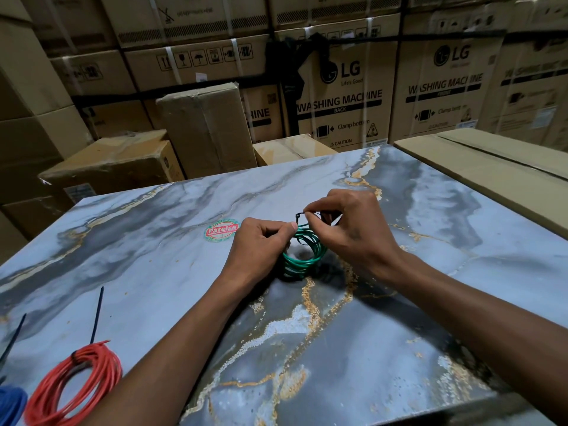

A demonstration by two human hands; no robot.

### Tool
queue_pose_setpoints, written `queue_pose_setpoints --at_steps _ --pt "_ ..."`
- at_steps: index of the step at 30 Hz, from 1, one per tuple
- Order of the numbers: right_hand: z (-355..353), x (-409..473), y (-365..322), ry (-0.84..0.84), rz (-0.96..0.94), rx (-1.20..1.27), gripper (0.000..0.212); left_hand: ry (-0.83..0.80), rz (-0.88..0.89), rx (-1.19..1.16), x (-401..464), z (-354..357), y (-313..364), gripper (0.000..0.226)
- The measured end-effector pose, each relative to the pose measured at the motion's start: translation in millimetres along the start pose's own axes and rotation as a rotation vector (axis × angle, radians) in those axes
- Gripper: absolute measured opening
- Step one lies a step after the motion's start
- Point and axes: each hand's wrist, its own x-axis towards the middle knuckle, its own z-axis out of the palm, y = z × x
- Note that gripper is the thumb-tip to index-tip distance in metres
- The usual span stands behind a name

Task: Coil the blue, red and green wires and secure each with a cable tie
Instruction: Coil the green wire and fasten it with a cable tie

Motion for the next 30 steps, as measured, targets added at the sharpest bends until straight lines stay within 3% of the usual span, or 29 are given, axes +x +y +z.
queue_pose_setpoints --at_steps 11,15,19,30 --pt "-1.2 0.0 0.0 -0.038 -0.008 -0.020 0.013 0.010 0.017 0.049 -3.3 -1.1 5.5 0.041" --pt "-1.8 -0.1 -0.4 -0.065 -0.038 -0.048 0.017 0.053 0.158 0.278 -7.1 -2.0 13.6 0.035" --pt "-4.5 2.5 1.3 -0.076 -0.081 -0.047 0.018 0.083 0.240 0.357 -7.6 -4.4 18.6 0.031" --pt "-12.3 3.3 0.4 -0.124 -0.253 0.040 0.008 -0.043 0.581 0.620 -8.4 -20.9 31.9 0.024"
